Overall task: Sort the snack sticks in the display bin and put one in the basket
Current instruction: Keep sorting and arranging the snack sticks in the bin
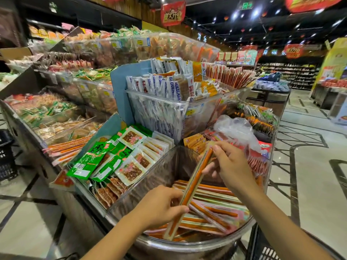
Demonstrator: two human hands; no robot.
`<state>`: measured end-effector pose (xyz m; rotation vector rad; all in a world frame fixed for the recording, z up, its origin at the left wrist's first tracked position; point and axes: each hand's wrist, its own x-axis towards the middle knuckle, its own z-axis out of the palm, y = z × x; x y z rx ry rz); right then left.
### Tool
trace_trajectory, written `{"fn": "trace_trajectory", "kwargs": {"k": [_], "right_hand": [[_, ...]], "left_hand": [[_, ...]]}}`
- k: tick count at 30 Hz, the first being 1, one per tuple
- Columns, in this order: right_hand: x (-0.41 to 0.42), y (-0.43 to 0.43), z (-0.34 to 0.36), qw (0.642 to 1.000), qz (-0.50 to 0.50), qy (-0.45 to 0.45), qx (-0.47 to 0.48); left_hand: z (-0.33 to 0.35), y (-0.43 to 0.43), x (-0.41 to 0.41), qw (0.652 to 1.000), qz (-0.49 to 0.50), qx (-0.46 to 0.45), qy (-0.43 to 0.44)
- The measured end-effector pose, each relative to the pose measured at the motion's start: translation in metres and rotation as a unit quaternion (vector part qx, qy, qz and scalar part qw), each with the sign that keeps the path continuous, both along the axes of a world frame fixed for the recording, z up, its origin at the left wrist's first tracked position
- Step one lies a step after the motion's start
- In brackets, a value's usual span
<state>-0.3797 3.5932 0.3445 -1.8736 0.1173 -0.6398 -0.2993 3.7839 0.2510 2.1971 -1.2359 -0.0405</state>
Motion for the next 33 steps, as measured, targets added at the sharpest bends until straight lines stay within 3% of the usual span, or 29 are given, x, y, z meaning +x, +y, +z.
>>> {"fn": "trace_trajectory", "kwargs": {"k": [5, 11, 21, 24, 28, 31, 33], "right_hand": [[-0.003, 0.008, -0.016, 0.998, 0.030, 0.045, 0.033], [-0.008, 0.017, -0.050, 0.985, 0.066, 0.118, -0.109], [-0.007, -0.004, -0.037, 0.992, -0.045, 0.067, -0.095], [-0.010, -0.007, -0.034, 0.988, -0.065, 0.072, -0.124], [-0.018, -0.007, -0.025, 0.945, -0.149, 0.005, -0.290], [-0.027, 0.000, -0.015, 0.880, -0.091, -0.121, -0.451], [-0.028, 0.006, -0.010, 0.834, -0.061, -0.141, -0.530]], "left_hand": [[0.001, -0.002, 0.001, 1.000, 0.008, -0.011, 0.008], [0.002, 0.000, 0.001, 0.997, 0.032, -0.050, 0.050], [0.002, -0.004, 0.001, 0.985, 0.009, 0.029, 0.172], [0.002, -0.002, 0.000, 0.982, 0.002, 0.014, 0.190], [0.008, 0.005, -0.002, 0.984, 0.014, -0.030, 0.177], [0.014, 0.015, 0.002, 0.984, 0.026, -0.061, 0.165], [0.020, 0.025, 0.007, 0.986, 0.037, -0.074, 0.142]]}}
